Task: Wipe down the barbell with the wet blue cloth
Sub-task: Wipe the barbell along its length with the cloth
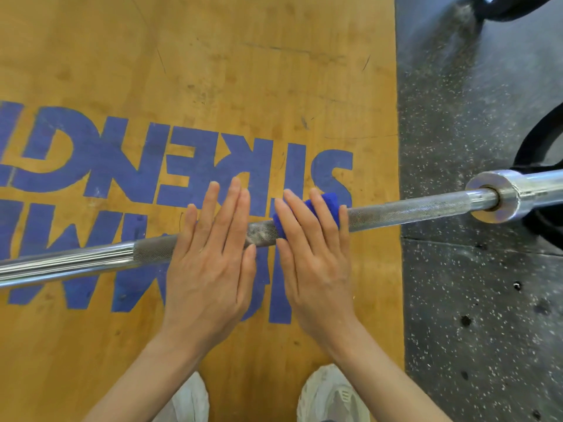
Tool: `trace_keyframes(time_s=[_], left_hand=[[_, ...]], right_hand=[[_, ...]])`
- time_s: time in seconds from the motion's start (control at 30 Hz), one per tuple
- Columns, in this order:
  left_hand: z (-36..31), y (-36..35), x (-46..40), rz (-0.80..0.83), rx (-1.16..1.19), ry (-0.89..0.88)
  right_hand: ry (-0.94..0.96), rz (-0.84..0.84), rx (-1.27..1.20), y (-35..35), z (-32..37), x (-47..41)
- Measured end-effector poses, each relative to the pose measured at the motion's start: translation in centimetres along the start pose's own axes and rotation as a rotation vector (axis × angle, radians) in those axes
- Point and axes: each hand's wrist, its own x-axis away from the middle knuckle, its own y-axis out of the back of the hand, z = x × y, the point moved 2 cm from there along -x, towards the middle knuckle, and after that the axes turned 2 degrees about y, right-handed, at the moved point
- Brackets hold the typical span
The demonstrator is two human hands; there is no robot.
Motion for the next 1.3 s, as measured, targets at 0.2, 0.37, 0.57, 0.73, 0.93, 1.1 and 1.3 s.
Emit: trace_keyframes(time_s=[0.2, 0.37, 0.57, 0.73, 0.93, 1.1, 1.3], left_hand=[[0.4, -0.3, -1.4, 0.005, -0.027, -0.004], [1.2, 0.0, -2.0, 0.009, -0.007, -0.012], [3.1, 0.7, -1.5, -0.030, 0.048, 0.115], [3.6, -0.1, -2.4, -0.040, -0.008, 0.099], [3.9, -0.3, -3.0, -0.042, -0.006, 0.110], [4.2, -0.3, -3.6, -0.049, -0.016, 0.108], [4.4, -0.4, -4.2, -0.057, -0.031, 0.109]], right_hand=[[-0.108, -0.027, -0.028, 0.3, -2.0, -1.0], [0.048, 0.009, 0.015, -0.3, -2.0, -2.0], [-0.037, -0.014, -0.063, -0.7, -1.5, -2.3], [-0.054, -0.024, 0.019, -1.5, -1.2, -4.8], [0.069, 0.017, 0.040, -1.8, -1.6, -4.1], [-0.077, 0.016, 0.026, -1.9, -0.8, -6.9], [0.007, 0.056, 0.048, -1.9, -1.1, -7.2]])
